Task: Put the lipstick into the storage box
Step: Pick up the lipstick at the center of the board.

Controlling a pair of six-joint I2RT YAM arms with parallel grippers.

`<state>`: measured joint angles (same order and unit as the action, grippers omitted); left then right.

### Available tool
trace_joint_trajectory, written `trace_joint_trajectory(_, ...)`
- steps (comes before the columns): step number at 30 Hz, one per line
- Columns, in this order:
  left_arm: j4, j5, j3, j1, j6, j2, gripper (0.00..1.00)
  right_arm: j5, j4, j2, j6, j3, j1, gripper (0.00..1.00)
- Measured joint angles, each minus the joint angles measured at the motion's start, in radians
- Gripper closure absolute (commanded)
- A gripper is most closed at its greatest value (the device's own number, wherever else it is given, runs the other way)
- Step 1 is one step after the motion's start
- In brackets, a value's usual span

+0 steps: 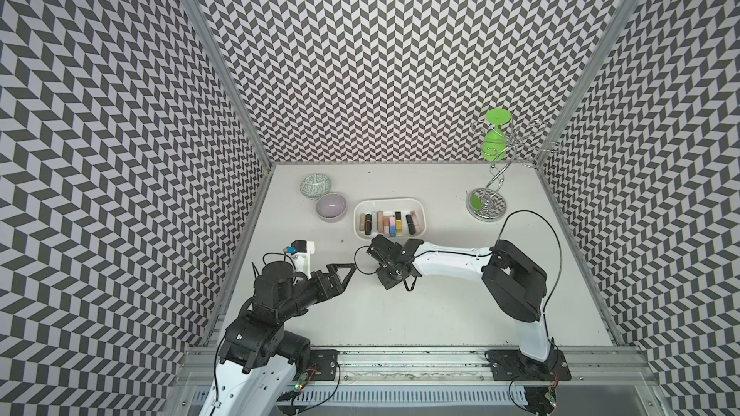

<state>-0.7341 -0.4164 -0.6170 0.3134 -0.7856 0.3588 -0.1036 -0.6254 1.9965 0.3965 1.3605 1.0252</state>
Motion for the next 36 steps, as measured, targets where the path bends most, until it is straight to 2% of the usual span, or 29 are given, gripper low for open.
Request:
trace_joint_trajectory(7,0.054,-0.024,0.032,0.0,-0.028,0.0,0.01,0.011,-0.003,-0.121,0.02,-0.116,0.0,0.76)
trace_joint_trajectory(19,0.197,-0.127,0.129,0.0,-0.083,0.038,0.01,0.059,0.025,-0.416,0.083,-0.359,-0.022,0.76)
trace_joint_trajectory(27,0.415,-0.246,0.261,0.017,-0.19,0.014,0.01,0.136,0.039,-0.616,0.132,-0.483,-0.114,0.76)
trace_joint_trajectory(36,0.728,-0.309,0.39,0.112,-0.358,0.004,0.01,0.267,0.059,-0.82,0.175,-0.507,-0.264,0.76)
